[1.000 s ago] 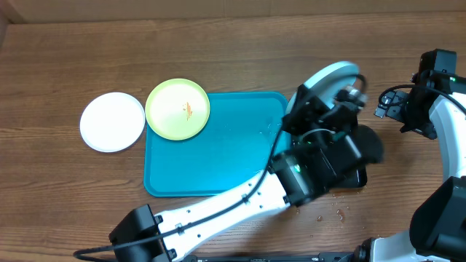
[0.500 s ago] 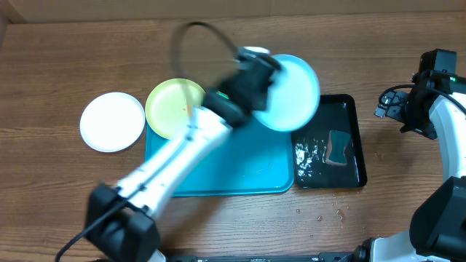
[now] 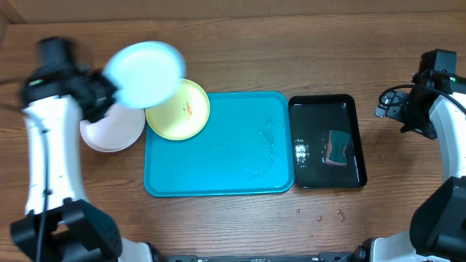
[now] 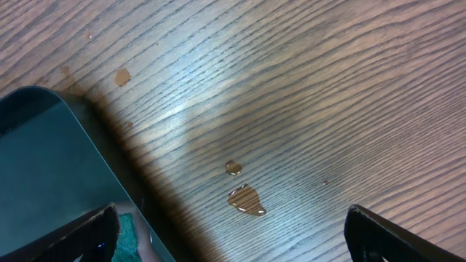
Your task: Clean dirty plates on tray and stack at the side
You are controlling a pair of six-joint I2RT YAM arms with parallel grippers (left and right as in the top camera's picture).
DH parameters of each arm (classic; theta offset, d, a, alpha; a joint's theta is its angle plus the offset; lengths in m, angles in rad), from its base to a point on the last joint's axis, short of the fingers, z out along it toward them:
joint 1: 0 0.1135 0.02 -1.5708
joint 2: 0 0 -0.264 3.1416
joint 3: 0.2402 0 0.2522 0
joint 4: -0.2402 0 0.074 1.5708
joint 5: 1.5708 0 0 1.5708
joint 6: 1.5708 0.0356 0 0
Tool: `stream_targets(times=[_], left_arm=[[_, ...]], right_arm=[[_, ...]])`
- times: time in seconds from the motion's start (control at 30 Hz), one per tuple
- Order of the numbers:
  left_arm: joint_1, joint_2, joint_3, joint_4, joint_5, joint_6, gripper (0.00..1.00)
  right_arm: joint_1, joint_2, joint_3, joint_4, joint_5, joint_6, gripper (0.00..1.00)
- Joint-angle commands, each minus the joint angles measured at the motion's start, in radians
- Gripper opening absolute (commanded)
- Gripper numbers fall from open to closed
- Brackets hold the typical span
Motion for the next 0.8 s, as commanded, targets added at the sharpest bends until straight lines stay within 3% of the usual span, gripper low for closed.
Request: stream_targets(times=[0.0,0.17,0.53,0.77], left_arm=[[0.132,-0.029,0.014,-0.029,0.035,-0.012,0.04],[0.237,-0.027,0.006,-0.053,0.012,-0.009,0.04],[0.215,-0.027,-0.166,-0.015,-0.253,-0.003,0.04],[0.214,-0.026,-0.26,0.077,-0.249,0.124,0.04]], right_arm=[[-0.002,-0.01,0.012,0.003,0.003,0.003,1.0],[-0.002,-0.01,0.012,0.003,0.003,0.003,1.0],[-0.002,-0.01,0.012,0.003,0.003,0.003,1.0],[-0.002,-0.01,0.012,0.003,0.003,0.003,1.0]])
